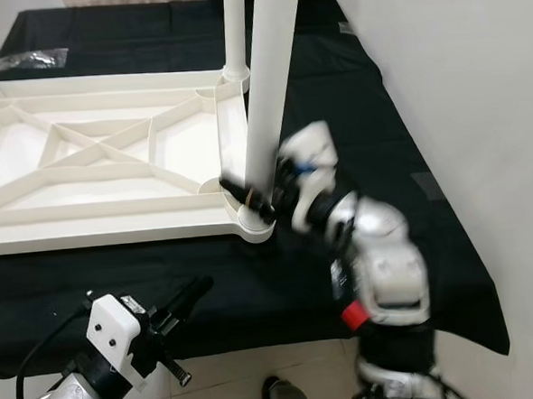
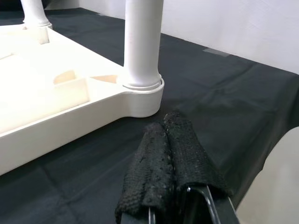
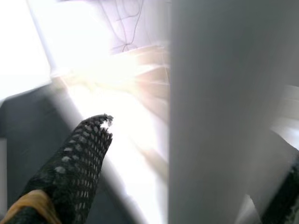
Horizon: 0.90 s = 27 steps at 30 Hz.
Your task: Building children table
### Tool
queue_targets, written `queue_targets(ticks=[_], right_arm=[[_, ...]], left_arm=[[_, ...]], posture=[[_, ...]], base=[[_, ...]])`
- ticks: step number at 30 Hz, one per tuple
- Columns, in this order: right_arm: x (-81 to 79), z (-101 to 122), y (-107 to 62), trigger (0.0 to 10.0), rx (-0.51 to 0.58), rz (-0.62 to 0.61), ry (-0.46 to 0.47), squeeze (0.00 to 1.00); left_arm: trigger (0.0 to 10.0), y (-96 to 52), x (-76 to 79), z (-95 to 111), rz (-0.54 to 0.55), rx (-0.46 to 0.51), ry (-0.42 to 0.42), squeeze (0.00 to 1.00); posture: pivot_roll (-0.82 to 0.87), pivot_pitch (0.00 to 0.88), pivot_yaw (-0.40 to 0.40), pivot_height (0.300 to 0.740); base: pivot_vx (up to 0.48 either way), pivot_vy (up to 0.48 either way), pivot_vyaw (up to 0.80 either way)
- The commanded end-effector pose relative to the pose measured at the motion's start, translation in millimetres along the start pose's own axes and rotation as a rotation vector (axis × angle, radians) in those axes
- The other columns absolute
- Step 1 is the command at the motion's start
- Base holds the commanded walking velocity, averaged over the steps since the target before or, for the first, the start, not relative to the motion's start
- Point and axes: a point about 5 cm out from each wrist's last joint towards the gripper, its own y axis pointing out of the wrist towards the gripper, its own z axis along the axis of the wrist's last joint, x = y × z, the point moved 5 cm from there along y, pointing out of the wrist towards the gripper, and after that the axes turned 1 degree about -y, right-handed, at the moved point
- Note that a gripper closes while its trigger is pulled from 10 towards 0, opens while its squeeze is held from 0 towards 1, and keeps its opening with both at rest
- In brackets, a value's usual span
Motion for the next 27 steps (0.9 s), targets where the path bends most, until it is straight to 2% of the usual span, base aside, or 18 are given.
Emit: queue_targets(ticks=[1,2,3,5,8,9,11,12,13,14,15,22,27], right_arm=[[-6.8,-5,-2.3,10.0,-0.018,0.166,-0.007,0.0],[-6.8,-5,-2.3,10.0,-0.018,0.166,-0.007,0.0],[1.7,0,-2.9,10.0,-0.019,0.222,-0.026,0.0],[7.6,5,-2.7,10.0,-0.016,0.27,-0.038,0.0],[7.6,5,-2.7,10.0,-0.016,0.27,-0.038,0.0],[17.0,9,4.8,10.0,-0.005,0.297,-0.053,0.0],[17.0,9,4.8,10.0,-0.005,0.297,-0.053,0.0],[24.4,13,14.1,10.0,0.009,0.33,-0.067,0.0],[24.4,13,14.1,10.0,0.009,0.33,-0.067,0.0],[30.4,17,22.4,6.2,0.016,0.358,-0.082,0.0],[33.7,20,27.0,0.0,0.025,0.395,-0.077,0.0],[36.4,20,25.8,0.0,0.025,0.449,-0.064,0.0],[38.6,16,16.9,0.0,0.01,0.484,-0.058,0.0]], left_arm=[[10.0,-1.6,6.2,2,-0.005,0.003,-0.008,0.0],[10.0,-1.6,6.2,2,-0.005,0.003,-0.008,0.0],[10.0,-2.0,7.7,4,-0.007,0.005,-0.008,0.0],[10.0,-2.4,9.0,5,-0.008,0.006,-0.009,0.0],[10.0,-2.4,9.0,5,-0.008,0.006,-0.009,0.0],[10.0,-3.2,10.1,6,-0.008,0.006,-0.011,0.0],[10.0,-3.2,10.1,6,-0.008,0.006,-0.011,0.0],[10.0,-4.5,11.2,7,-0.006,0.005,-0.012,0.0],[10.0,-4.5,11.2,7,-0.006,0.005,-0.012,0.0],[10.0,-6.4,12.2,8,-0.003,0.003,-0.012,0.0],[10.0,-8.6,13.2,10,0.001,0.0,-0.011,0.0],[10.0,-12.0,13.9,11,0.006,-0.007,-0.009,0.0],[10.0,-12.9,13.9,11,0.008,-0.01,-0.011,0.0]], posture=[[0.1,0.275,-0.069,0.74],[0.1,0.275,-0.069,0.74],[0.11,0.284,-0.069,0.74],[0.11,0.288,-0.07,0.74],[0.11,0.288,-0.07,0.74],[0.12,0.298,-0.071,0.74],[0.12,0.298,-0.071,0.74],[0.14,0.312,-0.076,0.74],[0.14,0.312,-0.076,0.74],[0.17,0.323,-0.077,0.74],[0.18,0.33,-0.08,0.74],[0.18,0.336,-0.079,0.74],[0.17,0.334,-0.076,0.74]], base=[[0.0,0.0,0.0],[0.0,0.0,0.0],[0.0,0.0,0.0],[0.0,0.0,0.0],[0.0,0.0,0.0],[0.0,0.0,0.0],[0.0,0.0,0.0],[0.0,0.0,0.0],[0.0,0.0,0.0],[0.0,0.0,0.0],[0.0,0.0,0.0],[0.0,0.0,0.0],[0.0,0.0,0.0]])
